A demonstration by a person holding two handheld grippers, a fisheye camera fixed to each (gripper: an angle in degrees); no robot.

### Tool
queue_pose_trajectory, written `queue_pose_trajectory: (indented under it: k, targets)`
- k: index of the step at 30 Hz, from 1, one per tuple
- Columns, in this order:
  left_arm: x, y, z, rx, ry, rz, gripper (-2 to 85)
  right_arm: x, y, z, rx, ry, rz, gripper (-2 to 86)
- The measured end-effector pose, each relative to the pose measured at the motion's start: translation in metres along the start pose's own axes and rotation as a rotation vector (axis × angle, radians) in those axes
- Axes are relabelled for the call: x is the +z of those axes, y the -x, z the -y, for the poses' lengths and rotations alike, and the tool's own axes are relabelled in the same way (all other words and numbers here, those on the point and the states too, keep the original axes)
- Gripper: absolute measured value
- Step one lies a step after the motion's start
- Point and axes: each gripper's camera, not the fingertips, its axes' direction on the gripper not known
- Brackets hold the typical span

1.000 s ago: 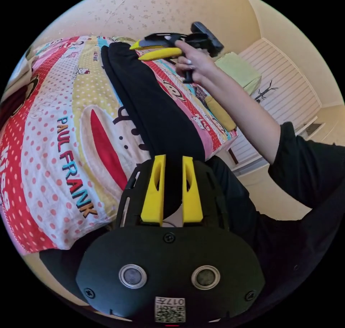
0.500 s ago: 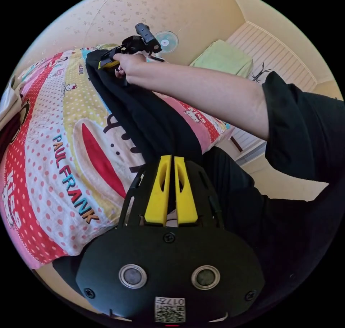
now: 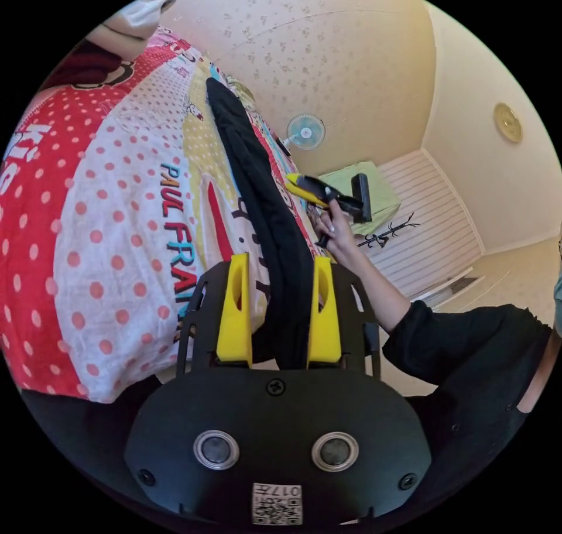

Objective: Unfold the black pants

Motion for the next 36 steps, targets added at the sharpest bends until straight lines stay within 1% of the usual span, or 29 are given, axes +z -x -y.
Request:
queue_pose_trajectory:
  k: [2,3,4,5,6,7,9,11,12,13,15,16,18,19,21,22,23,24,25,27,28,30,32,34,35,36]
  targets:
    - [0.017,-0.001,0.008,0.005,0.048,-0.016,16.1,-0.011,-0.026,-0.041,0.063,0.023,0.046,12.9]
    - [0.035,-0.001,0.012,0.005,0.097,-0.031,15.9,-0.008,-0.042,-0.072,0.109,0.055,0.140,13.2]
    - [0.048,-0.004,0.013,0.012,0.122,-0.040,14.5,-0.007,-0.048,-0.088,0.110,0.043,0.210,13.3]
    - [0.053,-0.006,0.013,0.015,0.128,-0.036,13.8,-0.015,-0.053,-0.125,0.111,-0.090,0.360,12.5]
    - [0.060,-0.011,0.013,0.021,0.138,0.000,12.0,-0.020,-0.058,-0.154,0.153,-0.161,0.478,10.7]
    - [0.063,-0.017,0.012,0.029,0.131,0.058,10.0,-0.019,-0.059,-0.163,0.166,-0.153,0.526,9.3]
    - [0.068,-0.021,0.010,0.023,0.143,0.086,7.3,-0.017,-0.057,-0.183,0.187,-0.109,0.671,6.0]
    - [0.070,-0.019,0.007,-0.015,0.165,0.036,5.9,-0.028,-0.051,-0.189,0.214,-0.095,0.665,5.0]
    - [0.070,-0.019,0.006,-0.032,0.212,-0.001,5.4,-0.039,-0.044,-0.189,0.200,-0.075,0.642,4.8]
    - [0.071,-0.023,0.005,-0.024,0.275,-0.015,5.4,-0.045,-0.040,-0.187,0.178,-0.053,0.631,4.6]
    - [0.071,-0.025,0.004,-0.018,0.345,-0.012,6.1,-0.061,-0.019,-0.181,0.058,0.059,0.556,4.9]
    - [0.071,-0.020,0.005,-0.063,0.361,-0.015,7.3,-0.064,-0.016,-0.179,0.045,0.081,0.531,5.1]
    - [0.065,-0.007,0.010,-0.133,0.325,-0.064,10.6,-0.072,-0.018,-0.169,0.049,0.140,0.487,6.8]
    - [0.058,0.001,0.016,-0.153,0.266,-0.147,13.5,-0.074,-0.021,-0.165,0.053,0.143,0.493,7.5]
    - [0.048,0.010,0.030,-0.170,0.169,-0.270,15.2,-0.089,-0.040,-0.147,0.087,0.069,0.599,10.1]
    - [0.043,0.012,0.042,-0.169,0.130,-0.288,16.1,-0.093,-0.045,-0.142,0.101,0.038,0.629,10.7]
    - [0.042,0.012,0.048,-0.166,0.122,-0.272,16.5,-0.100,-0.056,-0.131,0.128,-0.020,0.673,11.3]
    - [0.045,0.009,0.060,-0.155,0.129,-0.202,16.9,-0.103,-0.064,-0.118,0.148,-0.050,0.685,12.0]
    - [0.053,0.005,0.072,-0.134,0.160,-0.123,16.7,-0.103,-0.067,-0.110,0.153,-0.055,0.683,12.3]
    - [0.074,-0.001,0.086,-0.104,0.215,-0.079,16.0,-0.094,-0.073,-0.079,0.173,-0.016,0.665,13.5]
    - [0.087,-0.003,0.093,-0.104,0.237,-0.081,15.9,-0.090,-0.073,-0.072,0.172,-0.003,0.680,13.6]
    - [0.105,-0.008,0.098,-0.106,0.260,-0.073,15.9,-0.075,-0.069,-0.049,0.175,0.028,0.785,13.7]
    - [0.121,-0.015,0.101,-0.103,0.287,-0.029,15.4,-0.066,-0.061,-0.037,0.181,0.038,0.816,13.2]
    - [0.135,-0.020,0.105,-0.111,0.311,-0.009,12.2,-0.066,-0.054,-0.028,0.180,0.044,0.782,11.5]
    - [0.139,-0.019,0.106,-0.124,0.314,-0.024,10.9,-0.068,-0.051,-0.022,0.180,0.046,0.759,9.7]
    - [0.149,-0.014,0.105,-0.148,0.329,-0.083,8.6,-0.071,-0.049,-0.019,0.186,0.052,0.746,7.5]
